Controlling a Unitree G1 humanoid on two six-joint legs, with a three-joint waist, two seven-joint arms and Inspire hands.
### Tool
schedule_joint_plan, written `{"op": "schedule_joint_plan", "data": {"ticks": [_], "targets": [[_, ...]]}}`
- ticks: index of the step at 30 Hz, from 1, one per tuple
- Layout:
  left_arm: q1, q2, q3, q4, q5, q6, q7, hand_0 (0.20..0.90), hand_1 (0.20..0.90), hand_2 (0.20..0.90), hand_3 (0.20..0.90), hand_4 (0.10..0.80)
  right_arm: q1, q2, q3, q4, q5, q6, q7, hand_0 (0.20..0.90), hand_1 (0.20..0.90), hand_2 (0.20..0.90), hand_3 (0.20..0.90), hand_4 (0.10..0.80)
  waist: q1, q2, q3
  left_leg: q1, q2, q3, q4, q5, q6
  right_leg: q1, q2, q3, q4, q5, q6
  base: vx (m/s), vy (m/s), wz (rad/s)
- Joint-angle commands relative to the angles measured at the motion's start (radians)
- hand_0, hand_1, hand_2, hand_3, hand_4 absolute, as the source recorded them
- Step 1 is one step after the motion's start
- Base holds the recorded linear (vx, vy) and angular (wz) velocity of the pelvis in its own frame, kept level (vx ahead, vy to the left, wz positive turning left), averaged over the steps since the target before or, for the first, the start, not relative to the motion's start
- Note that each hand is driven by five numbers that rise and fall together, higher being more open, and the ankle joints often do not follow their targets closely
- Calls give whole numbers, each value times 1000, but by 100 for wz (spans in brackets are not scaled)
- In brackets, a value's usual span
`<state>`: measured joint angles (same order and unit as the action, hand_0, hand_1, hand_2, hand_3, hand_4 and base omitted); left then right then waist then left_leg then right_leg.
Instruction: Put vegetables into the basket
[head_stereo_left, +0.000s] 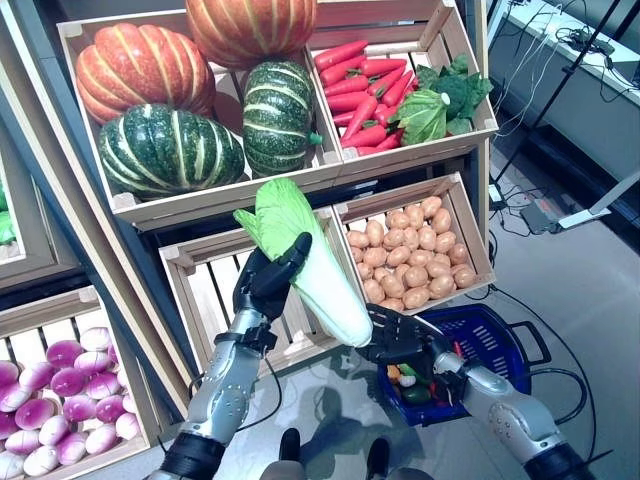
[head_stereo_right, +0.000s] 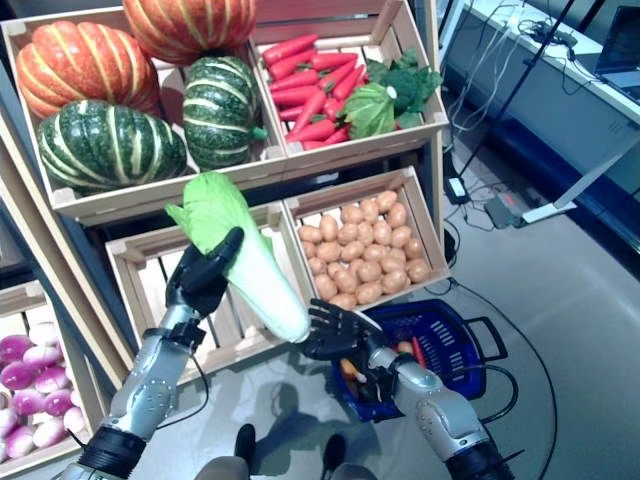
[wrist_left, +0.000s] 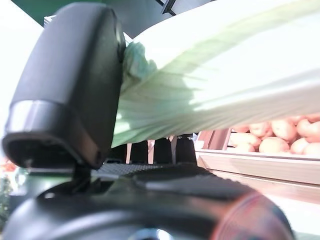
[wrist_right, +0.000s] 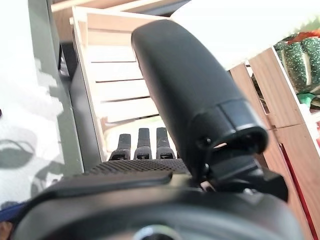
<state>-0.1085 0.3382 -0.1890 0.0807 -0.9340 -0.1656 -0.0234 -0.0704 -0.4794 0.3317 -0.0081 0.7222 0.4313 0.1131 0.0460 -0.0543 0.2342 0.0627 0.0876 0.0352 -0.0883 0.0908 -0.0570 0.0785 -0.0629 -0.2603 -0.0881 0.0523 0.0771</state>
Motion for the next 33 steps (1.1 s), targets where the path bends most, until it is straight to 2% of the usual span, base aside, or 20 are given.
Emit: {"op": "schedule_joint_plan", "data": {"ticks": [1, 12, 20, 33], "targets": [[-74, 19, -36, -30, 48, -42, -38, 300, 300, 300, 300, 400, -101, 33, 43, -115, 132, -24, 34, 900, 900, 900, 900, 800, 6, -26, -93, 19, -25, 0, 1, -71, -20, 55, -38, 2, 1, -6, 25, 0, 0, 0], [-88, 17, -79, -13, 68, -25, -43, 300, 300, 300, 300, 400, -179, 66, 76, -115, 208, 16, -13, 900, 900, 900, 900, 800, 12, -17, -122, 28, -24, -1, 1, -75, -21, 58, -46, -2, 1, -3, 32, 0, 0, 0], [-102, 22, -106, -7, 103, 5, -39, 300, 300, 300, 300, 400, -221, 90, 83, -102, 262, -20, -38, 900, 900, 900, 900, 800, 10, -13, -139, 32, -24, -4, 1, -75, -23, 58, -47, 0, 1, 0, 36, 0, 0, 0], [-105, 58, -127, 17, 139, 70, -68, 300, 300, 300, 300, 400, -255, 84, 74, -115, 308, -10, -64, 900, 900, 900, 900, 800, 6, -6, -153, 34, -25, 5, 1, -77, -20, 53, -51, 3, 1, 3, 44, 0, 0, 0]]}}
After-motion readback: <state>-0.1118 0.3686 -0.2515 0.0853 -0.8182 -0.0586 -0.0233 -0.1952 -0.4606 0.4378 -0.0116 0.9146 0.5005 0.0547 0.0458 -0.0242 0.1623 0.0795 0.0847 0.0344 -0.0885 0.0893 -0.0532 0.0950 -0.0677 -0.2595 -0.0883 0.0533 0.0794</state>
